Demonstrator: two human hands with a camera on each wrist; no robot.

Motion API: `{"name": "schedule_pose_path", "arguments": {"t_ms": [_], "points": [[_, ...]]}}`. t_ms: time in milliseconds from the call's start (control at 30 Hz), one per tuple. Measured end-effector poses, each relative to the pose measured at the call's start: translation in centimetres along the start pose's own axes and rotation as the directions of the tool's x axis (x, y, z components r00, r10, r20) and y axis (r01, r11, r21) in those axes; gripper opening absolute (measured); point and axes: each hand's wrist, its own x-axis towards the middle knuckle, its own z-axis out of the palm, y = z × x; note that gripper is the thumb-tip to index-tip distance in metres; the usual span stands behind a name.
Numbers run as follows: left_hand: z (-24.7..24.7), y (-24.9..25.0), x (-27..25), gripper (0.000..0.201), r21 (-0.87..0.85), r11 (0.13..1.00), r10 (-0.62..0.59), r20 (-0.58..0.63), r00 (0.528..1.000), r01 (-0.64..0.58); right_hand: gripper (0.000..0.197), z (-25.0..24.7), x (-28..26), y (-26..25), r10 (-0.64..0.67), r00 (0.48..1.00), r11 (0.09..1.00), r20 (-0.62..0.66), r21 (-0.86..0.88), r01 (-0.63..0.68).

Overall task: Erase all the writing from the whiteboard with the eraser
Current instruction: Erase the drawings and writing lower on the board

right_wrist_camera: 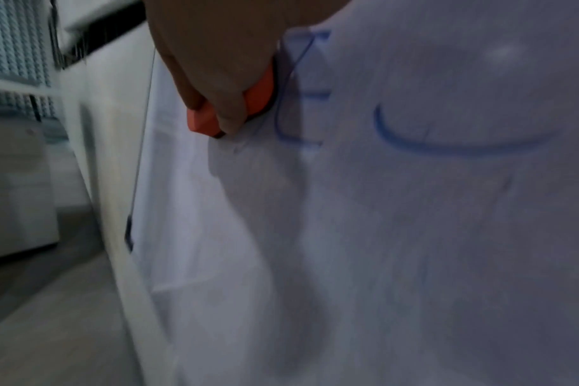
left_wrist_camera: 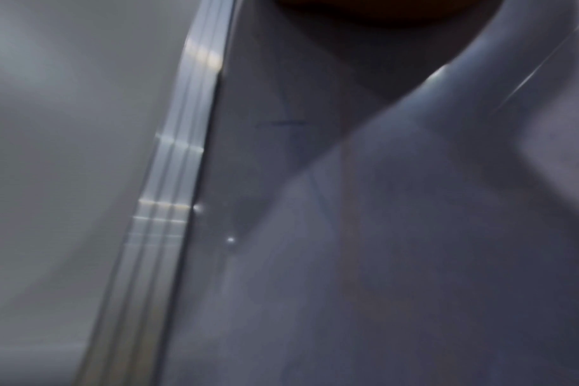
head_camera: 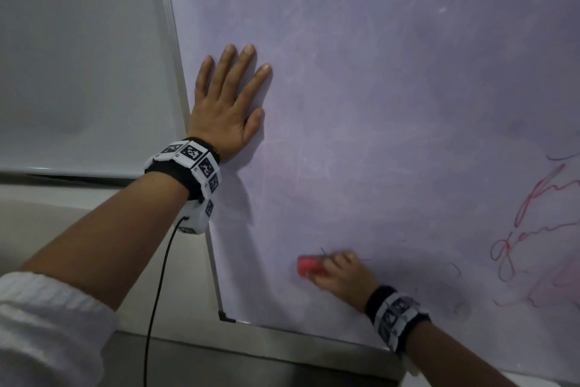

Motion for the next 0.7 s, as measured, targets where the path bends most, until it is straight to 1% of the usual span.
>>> {"name": "schedule_pose_path", "arguments": {"t_ms": [33, 100, 133, 167, 200, 233, 267, 300, 333, 367, 400, 433, 467, 500, 533, 600, 633, 667, 700], "points": [[0.0, 0.0, 0.0, 0.058, -0.005, 1.0, -0.004, 0.001, 1.0, 0.004, 0.026, -1.4, 1.6, 1.2, 0.06, 0.994, 0.997, -0.094, -0.041, -0.064], [0.1, 0.0, -0.1, 0.058, -0.006, 1.0, -0.009, 0.007, 1.0, 0.009, 0.029, -3.6, 4.2, 3.3, 0.208, 0.949, 0.967, -0.238, -0.096, -0.236], [0.1, 0.0, -0.1, 0.058, -0.004, 1.0, -0.012, 0.01, 1.0, 0.012, 0.029, -4.0, 4.7, 3.8, 0.285, 0.916, 0.943, -0.282, -0.086, -0.32], [0.0, 0.0, -0.1, 0.058, -0.005, 1.0, -0.015, 0.013, 1.0, 0.015, 0.029, -3.7, 4.6, 3.7, 0.332, 0.898, 0.929, -0.289, -0.066, -0.365], [-0.1, 0.0, -0.1, 0.058, -0.008, 1.0, -0.017, 0.017, 1.0, 0.017, 0.029, -2.8, 3.7, 2.9, 0.33, 0.905, 0.932, -0.27, -0.059, -0.358], [-0.1, 0.0, 0.0, 0.058, -0.008, 1.0, -0.016, 0.02, 1.0, 0.017, 0.03, -1.4, 1.9, 1.7, 0.275, 0.939, 0.954, -0.206, -0.061, -0.293], [-0.2, 0.0, 0.1, 0.058, -0.006, 1.0, -0.017, 0.023, 1.0, 0.017, 0.031, 0.0, -0.3, 0.3, 0.175, 0.979, 0.982, -0.106, -0.056, -0.182], [-0.2, 0.0, 0.1, 0.058, -0.002, 1.0, -0.02, 0.027, 0.999, 0.02, 0.03, 1.0, -2.6, -0.9, 0.074, 0.997, 0.997, 0.029, -0.031, -0.073], [-0.2, 0.0, 0.1, 0.058, 0.002, 1.0, -0.023, 0.032, 0.999, 0.023, 0.028, 1.5, -4.6, -1.6, -0.004, 0.987, 1.0, 0.16, -0.006, 0.005], [-0.3, 0.0, 0.0, 0.058, 0.007, 1.0, -0.026, 0.033, 0.999, 0.025, 0.025, 1.5, -5.8, -1.7, -0.059, 0.963, 0.998, 0.262, 0.01, 0.059], [-0.3, 0.0, 0.0, 0.058, 0.009, 1.0, -0.026, 0.029, 0.999, 0.026, 0.023, 1.3, -6.1, -1.4, -0.093, 0.95, 0.995, 0.296, 0.012, 0.094], [-0.3, 0.1, 0.0, 0.058, 0.007, 1.0, -0.028, 0.028, 0.999, 0.028, 0.021, 1.1, -5.8, -0.7, -0.099, 0.959, 0.995, 0.265, 0.008, 0.101], [-0.3, 0.1, 0.0, 0.058, 0.001, 1.0, -0.031, 0.029, 0.999, 0.031, 0.021, 0.6, -5.0, 0.1, -0.079, 0.983, 0.997, 0.163, -0.011, 0.082], [-0.3, 0.1, 0.1, 0.057, -0.003, 0.999, -0.031, 0.03, 0.999, 0.032, 0.023, -0.3, -3.6, 1.0, -0.041, 0.999, 0.998, 0.032, -0.041, 0.043], [-0.2, 0.1, 0.0, 0.057, -0.005, 0.999, -0.032, 0.028, 0.999, 0.032, 0.026, -1.7, -1.9, 2.2, 0.003, 0.996, 0.996, -0.086, -0.084, -0.011], [-0.1, 0.1, -0.1, 0.057, 0.004, 1.0, -0.029, 0.016, 0.999, 0.029, 0.029, -4.4, 1.0, 5.0, 0.128, 0.956, 0.97, -0.265, -0.166, -0.176], [-0.1, 0.1, -0.1, 0.058, 0.011, 1.0, -0.028, 0.011, 1.0, 0.028, 0.033, -5.2, 1.9, 6.2, 0.217, 0.919, 0.944, -0.33, -0.168, -0.283], [-0.1, 0.1, -0.1, 0.058, 0.02, 0.999, -0.027, 0.011, 1.0, 0.026, 0.038, -5.4, 2.3, 6.7, 0.31, 0.876, 0.913, -0.37, -0.143, -0.383], [-0.1, 0.1, 0.0, 0.058, 0.027, 0.999, -0.027, 0.013, 1.0, 0.027, 0.042, -5.1, 2.2, 6.5, 0.361, 0.853, 0.895, -0.376, -0.117, -0.43]]}}
